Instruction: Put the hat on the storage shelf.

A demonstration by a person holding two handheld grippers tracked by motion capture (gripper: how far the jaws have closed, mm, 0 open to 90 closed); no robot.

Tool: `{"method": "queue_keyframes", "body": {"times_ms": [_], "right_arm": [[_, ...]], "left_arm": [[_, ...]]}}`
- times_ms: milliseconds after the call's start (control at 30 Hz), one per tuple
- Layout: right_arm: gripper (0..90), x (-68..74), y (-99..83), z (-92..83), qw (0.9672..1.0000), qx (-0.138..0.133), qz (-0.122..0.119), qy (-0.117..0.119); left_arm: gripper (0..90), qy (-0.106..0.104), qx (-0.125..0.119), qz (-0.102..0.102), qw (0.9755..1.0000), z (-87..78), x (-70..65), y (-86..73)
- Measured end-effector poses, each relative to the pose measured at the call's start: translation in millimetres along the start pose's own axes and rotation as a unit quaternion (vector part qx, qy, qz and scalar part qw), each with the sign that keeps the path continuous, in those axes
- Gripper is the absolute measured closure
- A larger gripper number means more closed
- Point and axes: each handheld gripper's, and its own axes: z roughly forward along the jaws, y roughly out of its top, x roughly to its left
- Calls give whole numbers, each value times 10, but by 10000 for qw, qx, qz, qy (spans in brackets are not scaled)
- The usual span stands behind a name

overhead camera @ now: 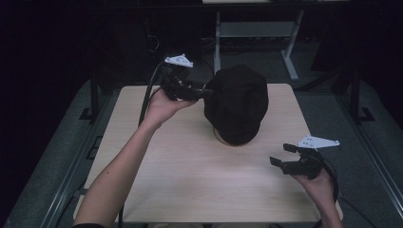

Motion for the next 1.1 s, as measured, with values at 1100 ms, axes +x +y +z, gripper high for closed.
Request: {"method": "queue_keyframes", "body": {"times_ms": [1100], "right_arm": [[180,91,34,68,9999,10,-97,-53]], "left_arm": [[383,310,-219,-394,9985,-570,14,-739]]}}
